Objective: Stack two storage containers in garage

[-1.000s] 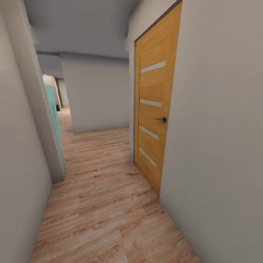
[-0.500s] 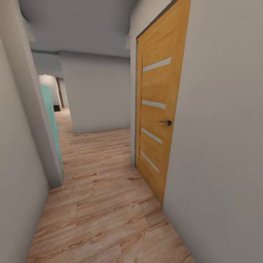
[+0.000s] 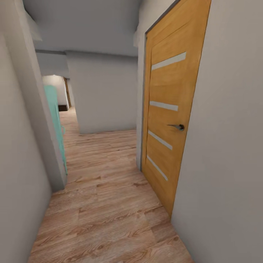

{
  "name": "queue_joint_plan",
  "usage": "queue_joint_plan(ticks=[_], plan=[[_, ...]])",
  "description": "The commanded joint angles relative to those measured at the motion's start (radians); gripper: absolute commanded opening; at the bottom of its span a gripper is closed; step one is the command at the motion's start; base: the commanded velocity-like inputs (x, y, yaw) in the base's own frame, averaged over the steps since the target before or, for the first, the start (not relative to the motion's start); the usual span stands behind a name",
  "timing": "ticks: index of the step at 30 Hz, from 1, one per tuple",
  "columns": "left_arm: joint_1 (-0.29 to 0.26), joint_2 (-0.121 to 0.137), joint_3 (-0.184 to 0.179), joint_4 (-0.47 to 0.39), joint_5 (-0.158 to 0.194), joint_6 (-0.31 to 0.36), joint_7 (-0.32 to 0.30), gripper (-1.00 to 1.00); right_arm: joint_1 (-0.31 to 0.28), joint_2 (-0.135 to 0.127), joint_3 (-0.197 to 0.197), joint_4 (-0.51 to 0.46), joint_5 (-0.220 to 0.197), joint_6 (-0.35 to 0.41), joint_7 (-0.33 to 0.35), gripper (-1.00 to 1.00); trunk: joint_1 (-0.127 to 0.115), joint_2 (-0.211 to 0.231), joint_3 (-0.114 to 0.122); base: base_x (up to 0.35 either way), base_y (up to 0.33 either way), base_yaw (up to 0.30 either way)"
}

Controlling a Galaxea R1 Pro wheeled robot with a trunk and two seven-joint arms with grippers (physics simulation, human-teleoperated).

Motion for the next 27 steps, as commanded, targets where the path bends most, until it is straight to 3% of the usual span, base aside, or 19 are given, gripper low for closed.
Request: queue_joint_plan(ticks=[1, 7, 27], plan=[[0.0, 0.0, 0.0, 0.0, 0.008, -0.002, 0.001, 1.0, -0.001, 0.001, 0.008, 0.003, -0.008, -0.005, 0.0, 1.0, 0.001, 0.0, -0.001, 0.321, 0.0, 0.262], [0.0, 0.0, 0.0, 0.0, 0.008, -0.002, 0.001, 1.0, -0.001, 0.0, 0.008, 0.003, -0.007, -0.005, 0.0, 1.0, 0.001, 0.0, -0.001, 0.321, 0.0, 0.139], [0.0, 0.0, 0.0, 0.0, 0.008, -0.002, 0.0, 1.0, -0.001, 0.0, 0.011, 0.003, -0.006, -0.007, -0.001, 1.0, 0.001, 0.0, -0.001, 0.321, 0.0, 0.005]])
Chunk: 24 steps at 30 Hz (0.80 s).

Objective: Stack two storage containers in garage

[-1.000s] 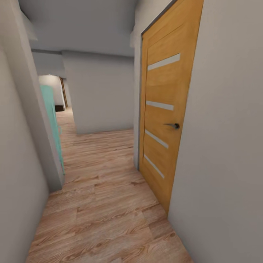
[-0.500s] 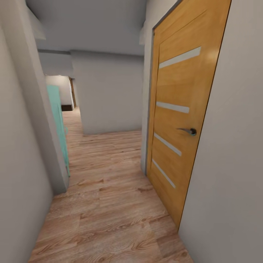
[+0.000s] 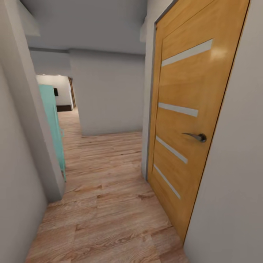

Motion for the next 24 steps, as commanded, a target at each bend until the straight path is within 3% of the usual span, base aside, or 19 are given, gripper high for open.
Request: queue_joint_plan(ticks=[1, 12, 24], plan=[[0.0, 0.0, 0.0, 0.0, 0.008, -0.003, 0.0, 1.0, -0.001, 0.002, 0.01, 0.003, -0.007, -0.005, 0.0, 1.0, 0.001, 0.0, -0.001, 0.321, 0.0, 0.0], [0.0, 0.0, 0.0, 0.0, 0.008, -0.002, 0.001, 1.0, -0.001, 0.018, 0.001, 0.002, -0.006, -0.031, -0.003, 1.0, 0.001, 0.0, -0.001, 0.321, 0.0, 0.005], [0.0, 0.0, 0.0, 0.0, 0.009, -0.003, 0.002, 1.0, -0.001, 0.018, 0.003, 0.002, 0.004, -0.038, -0.01, 1.0, 0.001, 0.0, -0.001, 0.321, 0.0, 0.234]])
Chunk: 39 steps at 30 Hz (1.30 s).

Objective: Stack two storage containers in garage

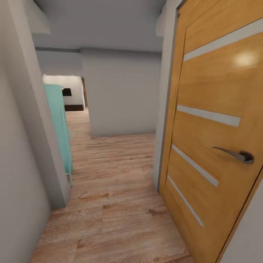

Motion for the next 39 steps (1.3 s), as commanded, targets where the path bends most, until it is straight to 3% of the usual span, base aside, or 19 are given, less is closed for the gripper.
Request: queue_joint_plan(ticks=[1, 6, 29, 39], plan=[[0.0, 0.0, 0.0, 0.0, 0.008, -0.002, 0.0, 1.0, -0.001, 0.0, 0.008, 0.003, -0.008, -0.005, -0.001, 1.0, 0.001, 0.0, -0.001, 0.321, 0.0, 0.273], [0.0, 0.0, 0.0, 0.0, 0.008, -0.002, 0.0, 1.0, -0.001, 0.0, 0.007, 0.003, -0.013, -0.005, -0.001, 1.0, 0.001, 0.0, -0.001, 0.321, 0.0, 0.178], [0.0, 0.0, 0.0, 0.0, 0.007, -0.002, 0.0, 1.0, -0.001, -0.003, 0.005, 0.003, -0.024, -0.002, -0.002, 1.0, 0.001, 0.0, -0.001, 0.321, 0.0, 0.004], [0.0, 0.0, 0.0, 0.0, 0.007, -0.002, 0.0, 1.0, -0.001, -0.002, 0.006, 0.003, -0.023, -0.004, 0.004, 1.0, 0.001, 0.0, -0.001, 0.321, 0.0, 0.181]])
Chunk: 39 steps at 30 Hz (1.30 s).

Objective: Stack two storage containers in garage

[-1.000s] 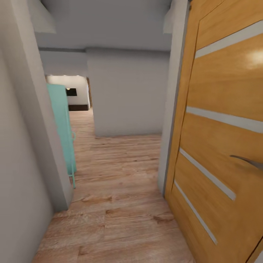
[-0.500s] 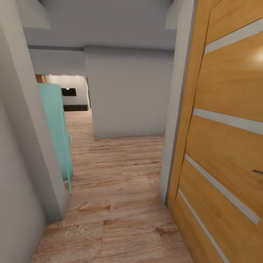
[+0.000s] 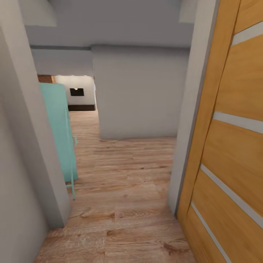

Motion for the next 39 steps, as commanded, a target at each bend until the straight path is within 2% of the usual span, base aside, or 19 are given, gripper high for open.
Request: queue_joint_plan(ticks=[1, 24, 33, 39], plan=[[0.0, 0.0, 0.0, 0.0, 0.008, -0.002, 0.0, 1.0, -0.001, 0.001, 0.008, 0.003, -0.008, -0.005, 0.0, 1.0, 0.001, 0.0, -0.001, 0.321, 0.0, 0.036], [-0.001, 0.0, -0.001, 0.0, 0.008, -0.002, -0.001, 1.0, -0.001, 0.001, 0.009, 0.003, -0.008, -0.004, 0.003, 1.0, 0.001, 0.0, -0.001, 0.321, 0.0, 0.005], [-0.001, 0.0, -0.001, 0.0, 0.008, -0.002, -0.001, 1.0, -0.001, 0.001, 0.009, 0.003, -0.008, -0.005, 0.003, 1.0, 0.001, 0.0, -0.001, 0.321, 0.0, 0.201], [-0.001, 0.0, -0.001, 0.0, 0.008, -0.002, -0.001, 1.0, -0.001, 0.0, 0.009, 0.003, -0.009, -0.005, 0.003, 1.0, 0.001, 0.0, -0.001, 0.321, 0.0, 0.049]])
